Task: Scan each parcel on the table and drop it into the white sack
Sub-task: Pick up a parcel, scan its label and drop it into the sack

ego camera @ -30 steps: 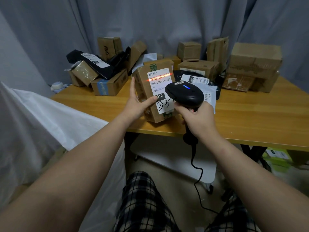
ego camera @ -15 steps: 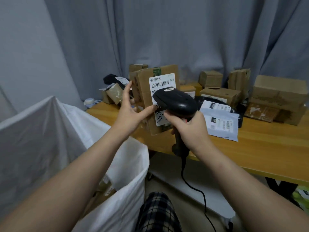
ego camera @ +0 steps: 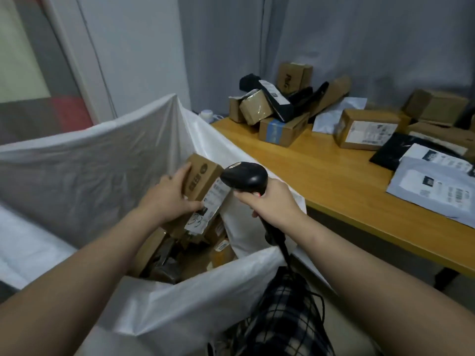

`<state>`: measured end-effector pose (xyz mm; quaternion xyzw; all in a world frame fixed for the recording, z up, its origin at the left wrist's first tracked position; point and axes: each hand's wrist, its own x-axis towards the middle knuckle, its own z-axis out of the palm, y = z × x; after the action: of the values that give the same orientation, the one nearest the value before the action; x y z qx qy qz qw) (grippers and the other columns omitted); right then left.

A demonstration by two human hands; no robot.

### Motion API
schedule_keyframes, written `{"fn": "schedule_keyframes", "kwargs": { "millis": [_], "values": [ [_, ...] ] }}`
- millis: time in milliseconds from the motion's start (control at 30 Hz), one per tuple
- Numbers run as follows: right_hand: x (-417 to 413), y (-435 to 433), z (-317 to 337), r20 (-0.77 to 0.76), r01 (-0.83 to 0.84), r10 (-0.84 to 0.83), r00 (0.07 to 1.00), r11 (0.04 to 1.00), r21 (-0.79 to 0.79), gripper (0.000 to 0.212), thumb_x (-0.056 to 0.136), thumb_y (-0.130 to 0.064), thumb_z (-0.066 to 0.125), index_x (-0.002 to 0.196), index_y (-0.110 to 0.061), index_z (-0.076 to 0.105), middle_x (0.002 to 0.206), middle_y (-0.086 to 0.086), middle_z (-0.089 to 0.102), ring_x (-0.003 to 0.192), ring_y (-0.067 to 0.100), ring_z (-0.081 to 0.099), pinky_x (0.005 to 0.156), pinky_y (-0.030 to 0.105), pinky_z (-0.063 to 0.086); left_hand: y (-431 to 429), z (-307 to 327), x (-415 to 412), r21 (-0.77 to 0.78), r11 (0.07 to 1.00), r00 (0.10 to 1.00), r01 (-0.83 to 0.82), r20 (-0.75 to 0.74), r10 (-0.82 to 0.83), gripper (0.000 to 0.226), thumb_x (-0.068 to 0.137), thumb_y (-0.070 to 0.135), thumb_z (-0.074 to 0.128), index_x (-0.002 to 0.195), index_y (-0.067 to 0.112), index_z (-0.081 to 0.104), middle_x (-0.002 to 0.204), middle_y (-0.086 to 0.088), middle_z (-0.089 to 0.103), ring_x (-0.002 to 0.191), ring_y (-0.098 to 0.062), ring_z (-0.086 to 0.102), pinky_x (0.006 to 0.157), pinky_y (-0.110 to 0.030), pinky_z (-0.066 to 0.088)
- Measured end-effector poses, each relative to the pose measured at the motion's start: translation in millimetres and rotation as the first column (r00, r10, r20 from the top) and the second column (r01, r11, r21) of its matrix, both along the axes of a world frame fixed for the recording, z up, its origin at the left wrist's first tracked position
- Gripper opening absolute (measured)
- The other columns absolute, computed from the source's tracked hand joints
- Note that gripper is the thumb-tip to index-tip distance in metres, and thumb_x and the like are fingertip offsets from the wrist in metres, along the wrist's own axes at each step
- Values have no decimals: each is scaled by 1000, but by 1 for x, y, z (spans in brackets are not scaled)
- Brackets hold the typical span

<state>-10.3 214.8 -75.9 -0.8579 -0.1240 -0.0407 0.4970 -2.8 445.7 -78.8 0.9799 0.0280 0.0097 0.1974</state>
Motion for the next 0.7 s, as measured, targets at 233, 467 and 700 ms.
{"fn": "schedule_keyframes", "kwargs": {
  "millis": [233,467,700],
  "values": [
    [3,0,-60,-93,60,-76,993,986,-157,29,82,-40,72,68,-26,51,61,-3,61,67,17,65,66,34,51,-7,-93,1,270,963,965,8,-256,64,80,82,51,65,147,27,24,138,-17,40,118,-35,48,95,-46,46],
    [7,-41,-57,-92,154,-151,984,988,23,32,79,-26,76,75,2,64,62,12,58,63,25,66,65,43,57,-59,-51,23,145,978,963,153,199,-181,54,93,37,53,142,18,41,137,-11,46,124,-29,44,100,-41,40],
    [-3,-160,-7,1,436,-451,893,863,254,36,85,-20,72,91,13,61,68,18,56,59,25,61,62,37,51,-172,-7,30,91,896,835,435,332,-439,49,95,33,52,141,17,43,136,-7,47,123,-26,44,100,-36,38]
  ]
}}
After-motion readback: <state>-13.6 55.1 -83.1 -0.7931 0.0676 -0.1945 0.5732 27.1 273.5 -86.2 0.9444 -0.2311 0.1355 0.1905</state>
